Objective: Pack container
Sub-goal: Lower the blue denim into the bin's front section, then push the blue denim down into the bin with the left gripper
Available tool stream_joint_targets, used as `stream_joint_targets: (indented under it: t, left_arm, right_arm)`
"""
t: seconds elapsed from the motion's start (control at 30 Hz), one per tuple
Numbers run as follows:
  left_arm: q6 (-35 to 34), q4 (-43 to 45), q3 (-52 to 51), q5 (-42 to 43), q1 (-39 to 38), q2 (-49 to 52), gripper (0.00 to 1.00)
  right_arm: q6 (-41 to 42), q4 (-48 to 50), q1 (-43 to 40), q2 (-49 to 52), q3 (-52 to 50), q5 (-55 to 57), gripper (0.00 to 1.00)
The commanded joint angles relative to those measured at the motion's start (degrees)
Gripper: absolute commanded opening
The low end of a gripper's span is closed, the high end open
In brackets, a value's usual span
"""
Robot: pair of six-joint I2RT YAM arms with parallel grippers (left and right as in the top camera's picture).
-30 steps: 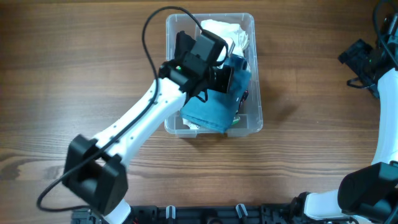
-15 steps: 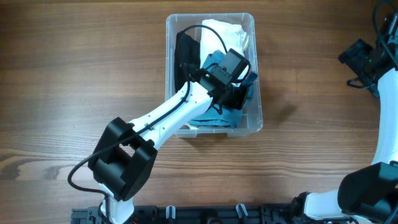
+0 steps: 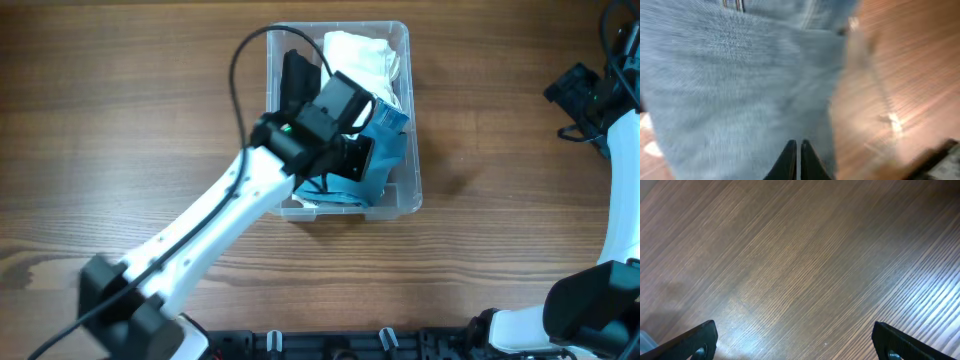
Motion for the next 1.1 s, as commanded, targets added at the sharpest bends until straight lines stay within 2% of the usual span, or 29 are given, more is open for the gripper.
stream_joint_targets:
  t: [0.0, 0.13, 0.37, 0.47, 0.83, 1.07]
  left_arm:
    - [0.15, -1.07, -0.52, 5.77, 0.04, 0.59, 0.05]
    - [-0.37, -2.05, -0.66, 14.45, 0.00, 5.68, 0.04]
    - [-1.40, -7.98, -0.66, 14.38, 0.00, 9.94, 0.04]
    - [-1.42, -8.57, -0.68, 10.45, 0.00, 10.64, 0.04]
    - [-2.86, -4.79, -5.40, 10.21, -0.66, 13.20, 0.04]
    - [-2.21, -3.23, 0.26, 9.35, 2.45, 7.17, 0.04]
  right_arm:
    - [0.76, 0.17, 0.02, 0.28, -0.09, 0.37, 1.00]
    - [0.74, 0.17, 0.02, 0.28, -0.09, 0.35, 1.00]
    - [0.76, 0.17, 0.02, 0.28, -0.09, 0.37, 1.00]
    - [0.74, 0.17, 0.02, 0.28, -0.09, 0.37, 1.00]
    - [0.74, 0.17, 0.02, 0.28, -0.09, 0.35, 1.00]
    - [0.76, 0.17, 0.02, 0.28, -0.09, 0.35, 1.00]
